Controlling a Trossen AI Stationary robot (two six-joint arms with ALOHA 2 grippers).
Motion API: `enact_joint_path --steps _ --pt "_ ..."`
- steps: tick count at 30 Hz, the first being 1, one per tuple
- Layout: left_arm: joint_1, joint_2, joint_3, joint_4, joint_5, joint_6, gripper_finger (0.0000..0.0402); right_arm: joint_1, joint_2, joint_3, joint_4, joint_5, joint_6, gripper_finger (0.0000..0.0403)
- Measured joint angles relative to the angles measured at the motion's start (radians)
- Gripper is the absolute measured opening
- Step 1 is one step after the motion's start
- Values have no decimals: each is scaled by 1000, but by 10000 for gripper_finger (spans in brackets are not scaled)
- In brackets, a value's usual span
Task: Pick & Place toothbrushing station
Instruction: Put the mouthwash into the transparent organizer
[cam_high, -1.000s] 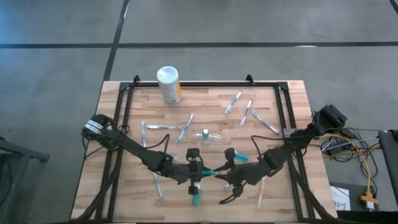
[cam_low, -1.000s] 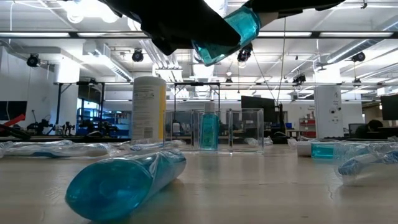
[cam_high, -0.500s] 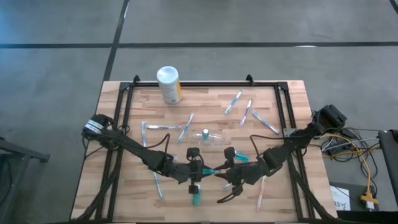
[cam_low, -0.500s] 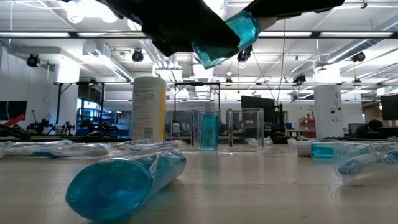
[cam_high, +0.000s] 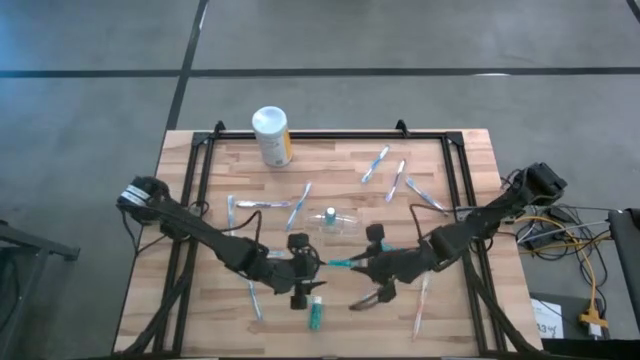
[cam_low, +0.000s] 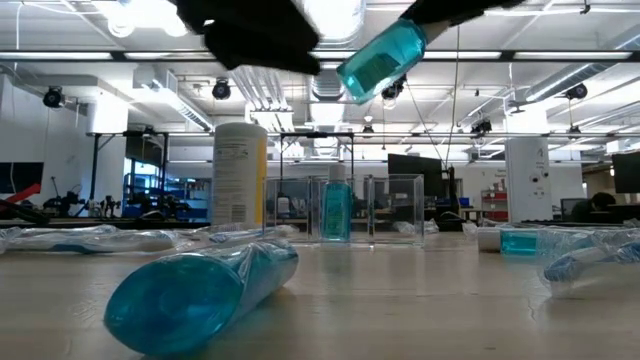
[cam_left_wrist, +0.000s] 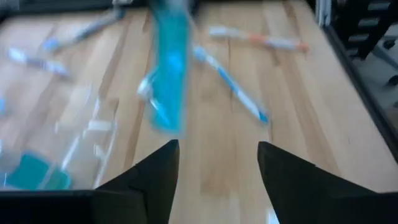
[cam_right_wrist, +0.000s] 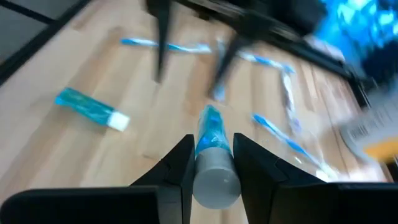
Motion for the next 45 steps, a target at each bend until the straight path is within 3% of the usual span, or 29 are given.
enact_joint_path --steps 4,7,11,13,15,23,34,45 --pt "-73 -27 -68 -13 -136 -96 207 -57 4 156 -272 -5 107 83" --pt "-128 -29 -122 -8 -252 -156 176 -116 27 274 -397 -84 152 83" --pt "-169 -28 -180 3 -345 -247 91 -198 64 398 -487 -200 163 83" --pt "-181 -27 -202 13 -364 -269 39 -247 90 456 -544 -282 156 83" --pt "-187 -26 -221 24 -364 -273 12 -290 131 515 -619 -359 164 83" --pt "-192 -26 -243 37 -361 -273 34 -387 350 733 -812 -395 148 83" --pt "-196 -25 -243 38 -361 -248 29 -469 583 1023 -1055 -397 147 83" --pt "-201 -25 -243 35 -360 -252 29 -497 701 1127 -1125 -399 137 83"
